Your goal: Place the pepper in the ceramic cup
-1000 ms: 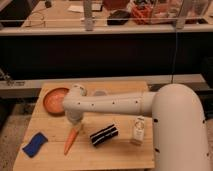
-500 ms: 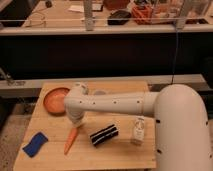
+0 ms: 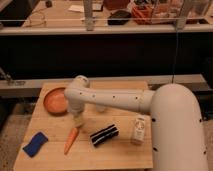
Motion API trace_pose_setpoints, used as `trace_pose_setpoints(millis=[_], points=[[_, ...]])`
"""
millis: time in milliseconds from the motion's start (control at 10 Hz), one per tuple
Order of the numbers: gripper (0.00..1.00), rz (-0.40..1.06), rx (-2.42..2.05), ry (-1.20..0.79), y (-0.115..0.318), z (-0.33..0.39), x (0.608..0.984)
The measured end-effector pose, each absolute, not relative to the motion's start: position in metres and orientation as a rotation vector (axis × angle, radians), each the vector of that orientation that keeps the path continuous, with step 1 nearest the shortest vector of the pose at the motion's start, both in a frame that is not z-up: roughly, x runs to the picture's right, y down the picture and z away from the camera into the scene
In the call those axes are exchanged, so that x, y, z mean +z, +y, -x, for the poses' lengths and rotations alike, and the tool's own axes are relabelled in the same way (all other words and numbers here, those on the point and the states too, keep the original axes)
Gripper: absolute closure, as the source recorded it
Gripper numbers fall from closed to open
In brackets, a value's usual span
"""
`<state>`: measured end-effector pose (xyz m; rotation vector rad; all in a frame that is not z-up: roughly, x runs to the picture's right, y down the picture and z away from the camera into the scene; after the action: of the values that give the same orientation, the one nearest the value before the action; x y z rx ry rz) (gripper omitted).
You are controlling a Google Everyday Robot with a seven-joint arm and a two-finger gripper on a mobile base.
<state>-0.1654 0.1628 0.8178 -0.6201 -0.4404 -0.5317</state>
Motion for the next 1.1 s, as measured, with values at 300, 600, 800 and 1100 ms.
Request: trace_pose_setpoints(millis=[300,600,800,1100], points=[[0.20,0.702,-0.669,-0.482,0.200,0.169,0.803],[0.23,0.754,-0.797,-0.487,0.238,0.173,0.795],[0.42,0.749,-0.812,-0.490,0.247,0.171,0.798],[0.73,0.739,-0.824,-0.494,0.249,0.173,0.800]])
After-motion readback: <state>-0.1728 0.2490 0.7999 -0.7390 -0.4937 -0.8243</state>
